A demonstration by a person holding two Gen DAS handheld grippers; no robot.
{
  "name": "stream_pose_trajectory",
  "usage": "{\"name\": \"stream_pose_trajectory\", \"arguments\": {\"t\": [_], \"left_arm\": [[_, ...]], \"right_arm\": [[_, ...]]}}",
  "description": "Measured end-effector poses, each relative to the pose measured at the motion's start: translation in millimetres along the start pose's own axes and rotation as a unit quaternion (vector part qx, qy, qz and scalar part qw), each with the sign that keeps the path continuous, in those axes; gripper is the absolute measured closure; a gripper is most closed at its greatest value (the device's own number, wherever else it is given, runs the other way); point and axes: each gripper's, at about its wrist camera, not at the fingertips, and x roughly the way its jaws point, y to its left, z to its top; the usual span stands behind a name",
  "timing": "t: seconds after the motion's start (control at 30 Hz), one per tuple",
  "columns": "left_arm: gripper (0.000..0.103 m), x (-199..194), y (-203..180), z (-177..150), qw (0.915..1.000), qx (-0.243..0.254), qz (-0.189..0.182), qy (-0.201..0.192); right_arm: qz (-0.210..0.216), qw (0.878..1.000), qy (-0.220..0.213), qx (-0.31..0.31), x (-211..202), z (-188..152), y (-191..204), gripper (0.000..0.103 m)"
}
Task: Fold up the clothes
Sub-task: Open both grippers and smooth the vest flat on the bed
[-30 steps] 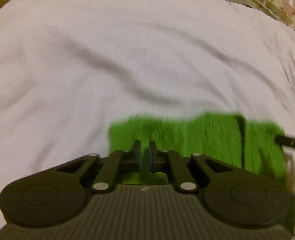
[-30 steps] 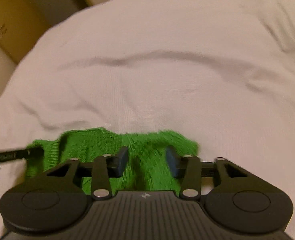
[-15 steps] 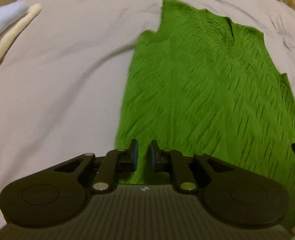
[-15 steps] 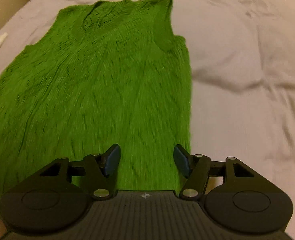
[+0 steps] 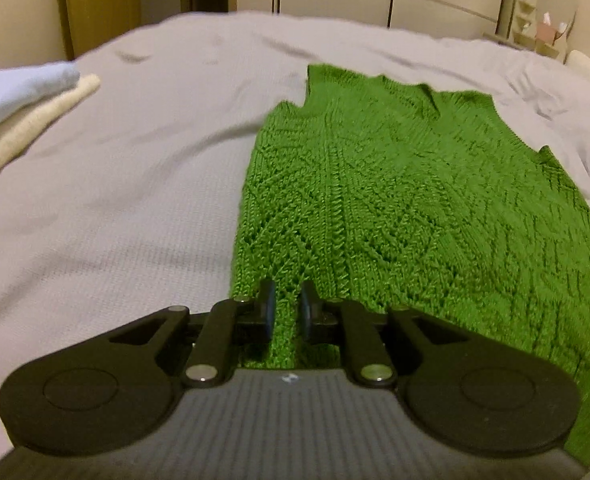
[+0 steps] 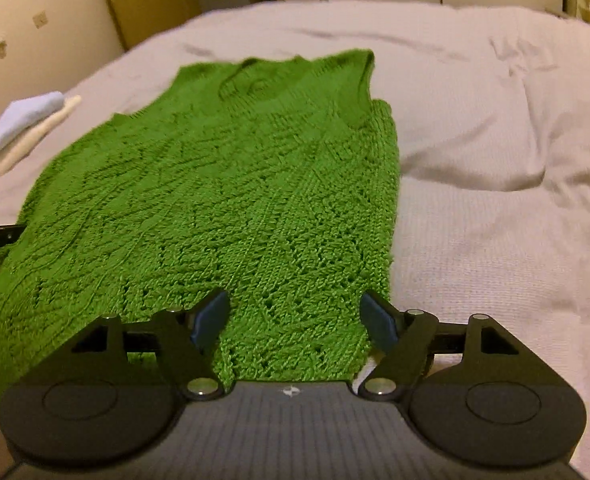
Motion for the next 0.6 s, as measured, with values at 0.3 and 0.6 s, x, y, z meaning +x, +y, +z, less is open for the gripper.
{"name": "stream_pose_trajectory", "arguments": {"t": [0.3,0.6], "left_arm": [[0.092,-23.3,-15.2,-20.9,0.9983,0.037,0.026,-0.036],[0.092,-97.4,-42.9,-66.0,0.9962,0.037,0.076,0.019]], "right_arm": [[-0.018,0.999,-0.036,-0.024,-20.3,-19.3,13.5,0.026],[-0.070,0.997,0.018,-0.001,-77.5,-71.5,46.3,0.024]]}}
